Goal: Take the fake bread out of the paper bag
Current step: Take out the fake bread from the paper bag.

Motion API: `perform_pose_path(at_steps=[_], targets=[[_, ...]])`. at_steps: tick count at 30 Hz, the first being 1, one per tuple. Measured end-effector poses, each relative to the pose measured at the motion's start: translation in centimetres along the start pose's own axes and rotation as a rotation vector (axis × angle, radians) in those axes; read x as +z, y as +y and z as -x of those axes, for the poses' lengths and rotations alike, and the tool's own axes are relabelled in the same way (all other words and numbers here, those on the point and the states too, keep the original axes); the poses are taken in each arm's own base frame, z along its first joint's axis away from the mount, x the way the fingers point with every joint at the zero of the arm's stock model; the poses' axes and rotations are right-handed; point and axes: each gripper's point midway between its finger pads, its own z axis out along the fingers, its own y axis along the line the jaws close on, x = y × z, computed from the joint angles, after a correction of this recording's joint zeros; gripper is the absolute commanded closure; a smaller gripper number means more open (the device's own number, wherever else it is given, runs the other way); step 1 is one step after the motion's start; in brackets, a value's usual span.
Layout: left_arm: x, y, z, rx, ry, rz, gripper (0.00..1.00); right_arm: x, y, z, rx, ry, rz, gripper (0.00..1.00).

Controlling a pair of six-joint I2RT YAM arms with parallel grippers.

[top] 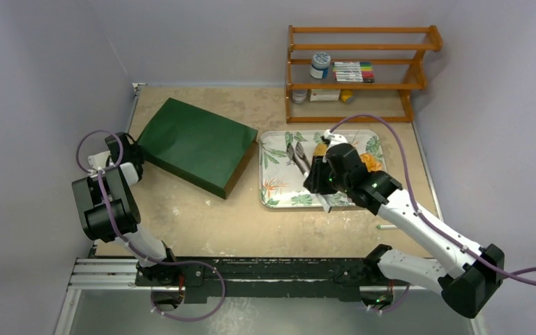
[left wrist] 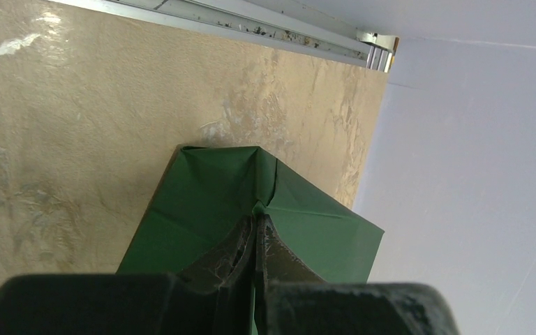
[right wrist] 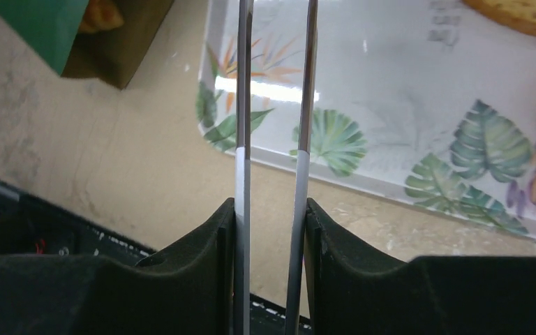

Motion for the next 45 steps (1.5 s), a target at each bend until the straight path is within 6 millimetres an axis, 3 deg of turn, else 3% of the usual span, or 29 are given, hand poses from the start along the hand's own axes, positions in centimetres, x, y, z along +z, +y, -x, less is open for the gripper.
perform_pose_path(at_steps=[5,10,28,45], targets=[[0.1,-0.5,-0.4,0.028,0.023,0.0,1.0,0.0,3.4,-1.6,-0.103,0.029,0.126,0.62],[0.3,-1.3,-0.8,0.057,0.048,-0.011,1.0,0.1,4.9,-2.9,-0.175,0.053,0.206,0.61],[0.3,-2.7,-1.1,0.109,0.072,-0.021,1.0,2.7,7.0,-7.5,-0.313,0.17,0.342,0.6],[1.1,-3.4,-1.3,0.13,0.085,-0.009,1.0,7.5,8.3,-8.4,-0.396,0.205,0.358,0.58]])
